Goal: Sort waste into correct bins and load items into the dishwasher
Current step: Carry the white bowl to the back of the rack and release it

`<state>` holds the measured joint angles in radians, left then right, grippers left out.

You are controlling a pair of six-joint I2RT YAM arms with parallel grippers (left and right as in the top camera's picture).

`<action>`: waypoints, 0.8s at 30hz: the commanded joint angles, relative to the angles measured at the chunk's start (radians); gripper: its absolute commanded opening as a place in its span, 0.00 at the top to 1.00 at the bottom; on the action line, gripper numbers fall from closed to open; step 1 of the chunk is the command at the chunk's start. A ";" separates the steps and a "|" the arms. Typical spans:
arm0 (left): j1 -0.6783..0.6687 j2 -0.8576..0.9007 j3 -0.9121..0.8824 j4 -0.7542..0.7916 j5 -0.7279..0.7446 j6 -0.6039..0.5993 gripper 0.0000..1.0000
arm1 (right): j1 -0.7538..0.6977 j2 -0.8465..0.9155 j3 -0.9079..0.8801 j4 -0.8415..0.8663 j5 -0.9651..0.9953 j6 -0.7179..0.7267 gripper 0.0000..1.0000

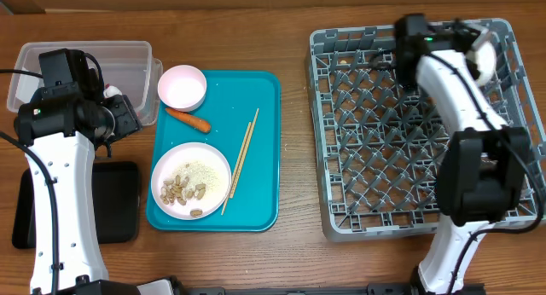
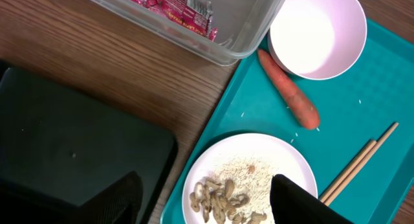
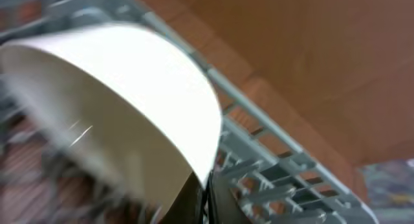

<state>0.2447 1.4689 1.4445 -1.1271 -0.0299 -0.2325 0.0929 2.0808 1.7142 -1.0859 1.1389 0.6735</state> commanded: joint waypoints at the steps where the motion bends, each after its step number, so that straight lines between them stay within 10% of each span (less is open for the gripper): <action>1: 0.003 -0.015 0.006 0.002 0.023 0.000 0.35 | 0.051 -0.008 -0.008 -0.004 -0.088 -0.020 0.95; 4: 0.003 -0.015 0.006 0.002 0.023 0.000 0.35 | 0.101 -0.008 -0.008 -0.050 -0.097 -0.020 0.90; 8: 0.004 -0.015 0.006 0.002 0.023 0.001 0.35 | 0.143 -0.031 -0.003 -0.095 -0.098 -0.019 0.34; 13: 0.004 -0.015 0.006 0.002 0.023 0.001 0.35 | 0.147 -0.167 0.019 -0.094 -0.236 -0.023 0.28; 21: 0.004 -0.015 0.006 0.003 0.023 0.001 0.33 | 0.218 -0.364 0.067 -0.045 -1.376 -0.392 0.16; 24: 0.003 -0.015 0.006 0.003 0.023 0.001 0.33 | 0.296 -0.350 0.053 -0.045 -1.403 -0.326 0.16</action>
<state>0.2447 1.4689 1.4445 -1.1263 -0.0185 -0.2325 0.3374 1.7084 1.7744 -1.1347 -0.0483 0.3580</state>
